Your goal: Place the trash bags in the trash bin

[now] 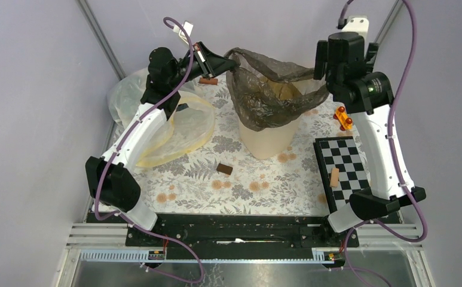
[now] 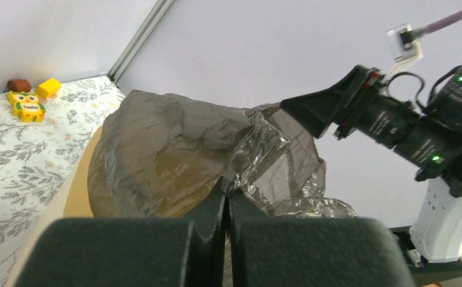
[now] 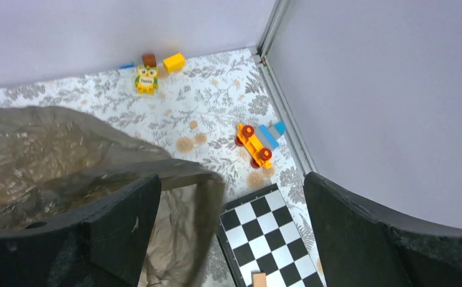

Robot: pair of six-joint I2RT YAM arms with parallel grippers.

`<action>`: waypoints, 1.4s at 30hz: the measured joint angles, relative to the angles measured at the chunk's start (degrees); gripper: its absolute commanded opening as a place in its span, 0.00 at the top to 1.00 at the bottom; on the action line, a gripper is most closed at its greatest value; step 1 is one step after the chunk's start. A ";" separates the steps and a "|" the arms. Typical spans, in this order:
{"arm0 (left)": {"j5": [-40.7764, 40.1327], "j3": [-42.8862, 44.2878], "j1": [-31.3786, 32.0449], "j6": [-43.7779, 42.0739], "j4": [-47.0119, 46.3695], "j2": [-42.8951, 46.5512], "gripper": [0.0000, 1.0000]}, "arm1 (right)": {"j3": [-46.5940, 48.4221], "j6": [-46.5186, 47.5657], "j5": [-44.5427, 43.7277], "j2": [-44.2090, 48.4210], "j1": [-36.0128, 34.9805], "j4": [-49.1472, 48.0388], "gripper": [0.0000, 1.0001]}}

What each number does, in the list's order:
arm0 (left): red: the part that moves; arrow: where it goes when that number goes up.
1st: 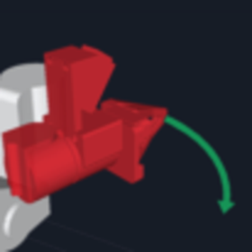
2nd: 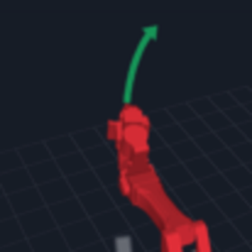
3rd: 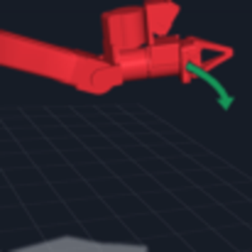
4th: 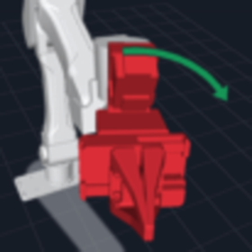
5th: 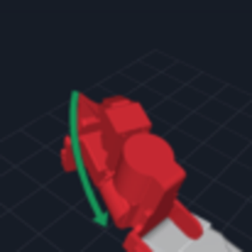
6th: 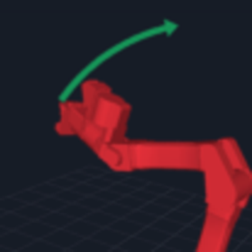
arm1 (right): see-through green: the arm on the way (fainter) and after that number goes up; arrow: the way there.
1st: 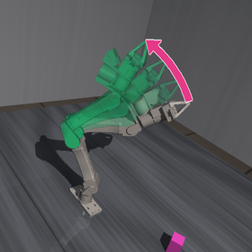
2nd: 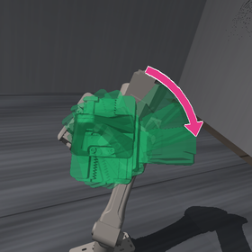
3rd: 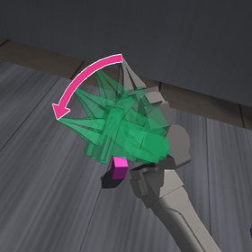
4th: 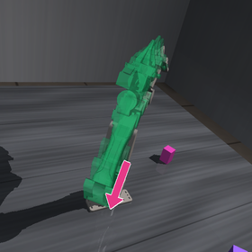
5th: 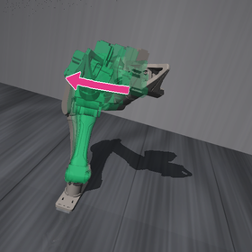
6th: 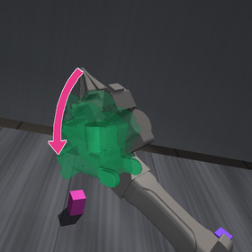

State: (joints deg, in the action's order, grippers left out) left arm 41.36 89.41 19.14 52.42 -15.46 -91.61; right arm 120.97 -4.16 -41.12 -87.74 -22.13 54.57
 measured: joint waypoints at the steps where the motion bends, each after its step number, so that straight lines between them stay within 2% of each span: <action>1: -0.04 0.02 0.00 -0.22 0.44 0.00 1.00 | 1.14 0.09 0.07 -0.33 0.57 0.00 0.03; 4: -0.24 0.11 -0.02 -0.79 1.70 0.00 1.00 | 4.26 0.48 2.67 -0.70 0.94 -0.02 0.02; 10: -0.15 0.98 0.00 -0.96 2.58 0.00 1.00 | 6.38 4.70 16.63 -0.90 0.92 0.20 0.01; 13: 0.07 1.01 -0.02 -0.96 2.62 0.00 1.00 | 6.47 6.58 20.72 -2.21 0.92 0.33 0.00; 19: 0.28 0.96 -0.02 -1.25 3.32 0.35 1.00 | 6.45 6.16 15.34 -6.78 0.87 2.43 0.02; 20: 0.28 0.87 -0.02 -1.27 3.48 0.57 1.00 | 5.35 5.75 14.19 -6.84 0.98 2.80 0.08; 25: 0.24 -0.79 -0.02 -1.81 4.31 3.45 1.00 | 1.16 3.04 11.72 -6.60 2.78 3.85 0.72; 28: -0.11 -1.86 -0.02 -2.95 5.44 5.51 1.00 | -1.27 1.42 11.52 -5.55 4.52 3.61 1.00; 36: -6.78 -3.93 -0.61 -8.92 13.33 9.05 1.00 | -1.73 -2.01 9.20 -2.86 10.36 1.09 0.99; 40: -8.61 -4.39 -1.14 -10.29 15.76 8.59 1.00 | -0.85 -2.89 9.18 -3.37 12.96 0.15 0.69; 41: -8.79 -4.39 -1.14 -10.45 15.85 8.22 1.00 | -0.48 -2.89 9.27 -3.63 13.25 0.07 0.58; 42: -8.90 -4.39 -1.14 -10.51 15.82 7.80 1.00 | -0.15 -2.91 9.31 -3.87 13.33 -0.02 0.41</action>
State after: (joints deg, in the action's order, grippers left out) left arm 32.47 85.01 18.00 41.91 0.36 -83.81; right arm 120.81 -7.07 -31.81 -91.61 -8.80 54.54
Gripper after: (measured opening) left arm 0.002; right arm 0.285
